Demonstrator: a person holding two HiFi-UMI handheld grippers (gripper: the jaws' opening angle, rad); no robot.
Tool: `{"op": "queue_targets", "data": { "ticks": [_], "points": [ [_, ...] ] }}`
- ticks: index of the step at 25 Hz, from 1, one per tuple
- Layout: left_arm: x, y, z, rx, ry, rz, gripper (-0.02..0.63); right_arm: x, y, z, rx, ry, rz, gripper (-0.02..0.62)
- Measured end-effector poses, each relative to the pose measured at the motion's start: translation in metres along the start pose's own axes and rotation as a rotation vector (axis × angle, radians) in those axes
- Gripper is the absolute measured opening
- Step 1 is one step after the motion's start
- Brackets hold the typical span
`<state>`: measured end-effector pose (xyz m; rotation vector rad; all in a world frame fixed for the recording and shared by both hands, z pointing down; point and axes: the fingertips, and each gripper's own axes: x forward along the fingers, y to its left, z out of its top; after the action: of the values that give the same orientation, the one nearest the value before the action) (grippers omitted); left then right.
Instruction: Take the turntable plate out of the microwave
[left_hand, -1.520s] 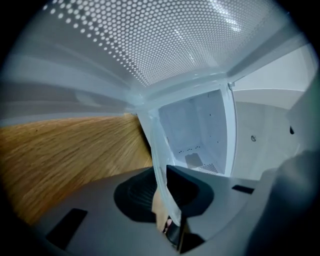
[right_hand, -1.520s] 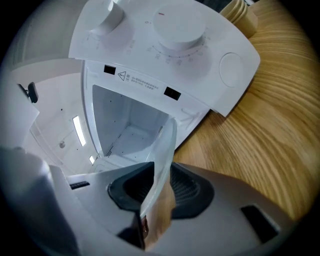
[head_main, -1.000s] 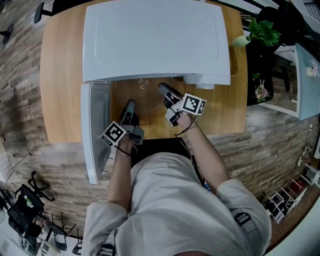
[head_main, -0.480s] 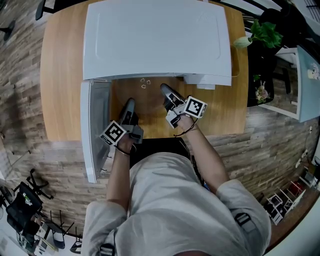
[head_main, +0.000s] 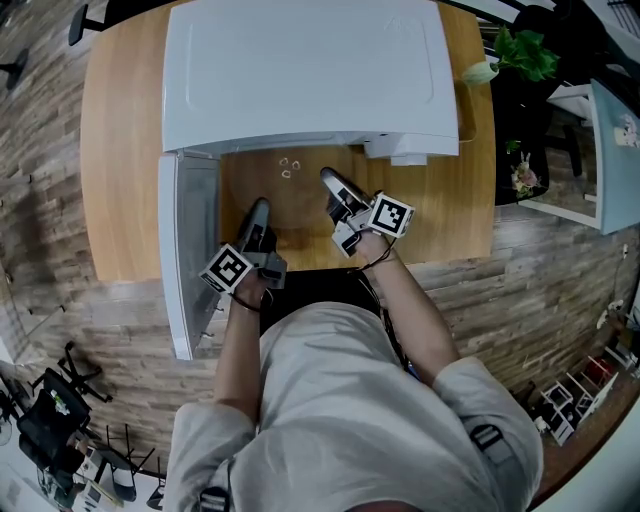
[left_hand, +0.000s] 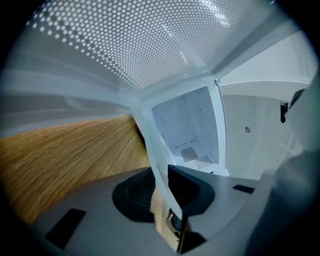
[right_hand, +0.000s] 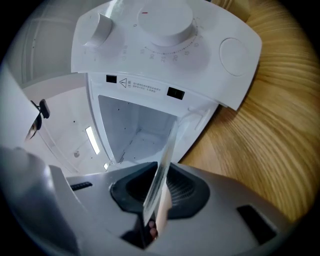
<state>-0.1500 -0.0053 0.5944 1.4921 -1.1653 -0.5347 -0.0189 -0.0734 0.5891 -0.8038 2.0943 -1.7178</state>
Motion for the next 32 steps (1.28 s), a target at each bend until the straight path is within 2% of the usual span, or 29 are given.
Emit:
{"op": "queue_targets", "data": {
  "ticks": [12,23,32],
  "points": [
    [-0.017,-0.004,-0.017,-0.002,0.027,-0.036,0.089,-0.023,0.011,-0.011,-0.025,-0.028,0.021,0.057],
    [-0.031,-0.024,-0.026,0.033,0.046,-0.092,0.089,-0.048,0.030,-0.016,-0.048,-0.065,0.032,0.058],
    [-0.043,-0.042,-0.046,0.036,0.011,-0.087,0.089,-0.072,0.042,-0.015,-0.049,-0.038,0.049,0.057]
  ]
}}
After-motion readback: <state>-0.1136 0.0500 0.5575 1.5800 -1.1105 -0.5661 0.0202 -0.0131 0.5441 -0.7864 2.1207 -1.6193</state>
